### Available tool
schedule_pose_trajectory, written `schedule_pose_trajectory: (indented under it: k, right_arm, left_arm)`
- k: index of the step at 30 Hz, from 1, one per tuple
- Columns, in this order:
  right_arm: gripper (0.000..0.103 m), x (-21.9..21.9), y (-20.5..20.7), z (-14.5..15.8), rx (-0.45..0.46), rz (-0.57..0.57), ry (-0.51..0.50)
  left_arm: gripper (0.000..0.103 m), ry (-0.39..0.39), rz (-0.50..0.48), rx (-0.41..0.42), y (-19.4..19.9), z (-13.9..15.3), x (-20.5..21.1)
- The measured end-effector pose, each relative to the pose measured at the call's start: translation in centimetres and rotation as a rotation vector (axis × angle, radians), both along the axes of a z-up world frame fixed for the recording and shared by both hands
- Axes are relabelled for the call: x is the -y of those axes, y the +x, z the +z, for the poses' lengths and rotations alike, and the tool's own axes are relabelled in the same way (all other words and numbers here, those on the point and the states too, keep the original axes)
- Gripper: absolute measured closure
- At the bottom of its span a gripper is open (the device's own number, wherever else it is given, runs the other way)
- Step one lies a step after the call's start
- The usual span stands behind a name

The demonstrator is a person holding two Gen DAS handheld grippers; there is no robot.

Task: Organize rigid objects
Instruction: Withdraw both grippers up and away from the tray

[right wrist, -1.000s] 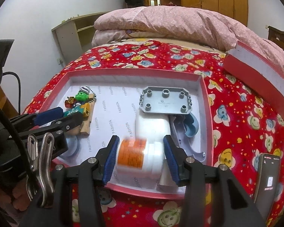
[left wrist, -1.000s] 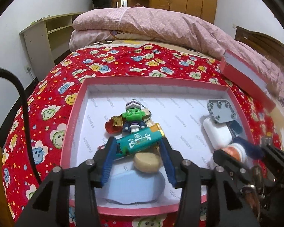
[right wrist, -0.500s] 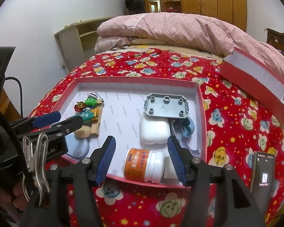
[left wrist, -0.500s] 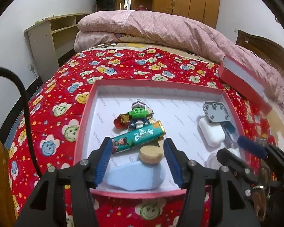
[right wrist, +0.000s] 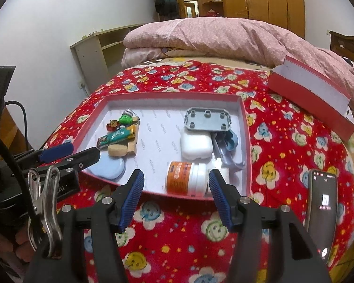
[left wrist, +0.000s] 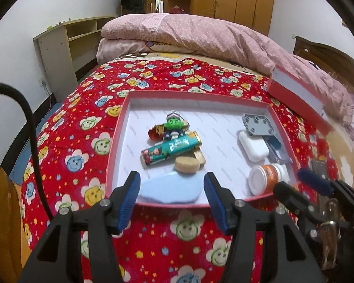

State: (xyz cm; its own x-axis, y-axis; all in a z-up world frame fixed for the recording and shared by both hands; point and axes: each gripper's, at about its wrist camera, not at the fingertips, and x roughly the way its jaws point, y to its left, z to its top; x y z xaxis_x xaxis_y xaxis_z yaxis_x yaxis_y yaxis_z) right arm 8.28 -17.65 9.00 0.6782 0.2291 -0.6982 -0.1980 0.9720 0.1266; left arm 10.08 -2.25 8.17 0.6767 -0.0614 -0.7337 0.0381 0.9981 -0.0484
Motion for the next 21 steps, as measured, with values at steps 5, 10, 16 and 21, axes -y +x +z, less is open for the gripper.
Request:
schedule_pose_trajectory:
  k: [5, 10, 16, 21]
  right_arm:
    - [0.044, -0.1, -1.4, -0.5, -0.023, 0.006, 0.013]
    - [0.044, 0.0, -2.4, -1.7, -0.059, 0.000, 0.015]
    - [0.044, 0.1, -3.0, -3.2, -0.100, -0.011, 0.009]
    - [0.044, 0.1, -3.2, -4.5, -0.126, -0.026, 0.001]
  left_arm:
    - [0.044, -0.003, 0.000, -0.012, -1.4, -0.3, -0.1]
    - [0.044, 0.002, 0.003, -0.052, -2.4, -1.6, -0.3]
    - [0.044, 0.010, 0.000, -0.077, -3.3, -3.0, -0.3]
    - [0.044, 0.030, -0.011, -0.092, -3.5, -4.0, 0.1]
